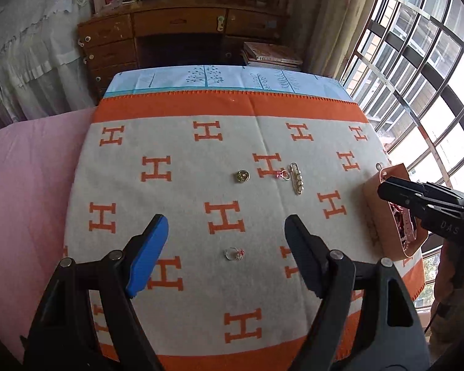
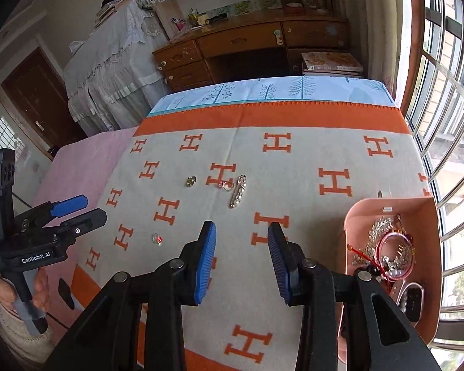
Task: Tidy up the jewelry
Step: 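Withdraw both open tools from the tray toward the gold round brooch and pearl pin, then grasp the pearl safety-pin brooch with the right tool while the left tool grasps the gold round brooch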
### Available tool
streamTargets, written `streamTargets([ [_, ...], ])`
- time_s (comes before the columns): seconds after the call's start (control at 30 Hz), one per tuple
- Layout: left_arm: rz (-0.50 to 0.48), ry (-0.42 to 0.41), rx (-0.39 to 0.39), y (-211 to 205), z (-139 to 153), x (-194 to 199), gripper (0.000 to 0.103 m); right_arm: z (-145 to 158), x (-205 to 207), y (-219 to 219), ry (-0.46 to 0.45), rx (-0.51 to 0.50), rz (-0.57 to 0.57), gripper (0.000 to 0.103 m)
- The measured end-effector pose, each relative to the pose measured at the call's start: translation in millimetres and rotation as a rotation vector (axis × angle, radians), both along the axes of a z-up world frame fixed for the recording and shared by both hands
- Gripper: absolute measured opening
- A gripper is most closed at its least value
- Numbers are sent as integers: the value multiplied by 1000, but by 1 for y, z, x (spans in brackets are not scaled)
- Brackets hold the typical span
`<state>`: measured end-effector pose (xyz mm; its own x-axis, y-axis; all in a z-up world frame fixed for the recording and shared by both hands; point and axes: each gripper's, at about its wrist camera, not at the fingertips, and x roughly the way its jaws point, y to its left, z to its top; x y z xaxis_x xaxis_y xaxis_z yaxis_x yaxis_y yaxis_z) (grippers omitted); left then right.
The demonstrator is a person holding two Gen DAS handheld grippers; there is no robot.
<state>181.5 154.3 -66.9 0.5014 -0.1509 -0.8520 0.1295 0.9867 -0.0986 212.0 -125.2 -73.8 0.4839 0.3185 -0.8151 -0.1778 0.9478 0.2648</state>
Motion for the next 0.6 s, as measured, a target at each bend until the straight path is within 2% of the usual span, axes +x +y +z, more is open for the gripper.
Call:
streamTargets([
  [0.13, -17, 20, 1, 2, -8, 38, 76, -11, 50, 18, 83, -2, 10, 34],
  [0.2, -23, 55, 11, -1, -22, 59, 75, -25, 72, 24, 129, -8, 9, 30],
  [0.3, -30, 134, -12, -3, -49, 84, 67, -53, 95, 30, 197, -22, -3, 25],
  [0.4, -42, 175, -17, -10, -73, 94, 64, -78, 112, 34, 247, -32, -9, 23],
  [0.6, -46, 200, -24, -12, -93, 104, 64, -106, 128, 50, 278, -76, 16, 18],
])
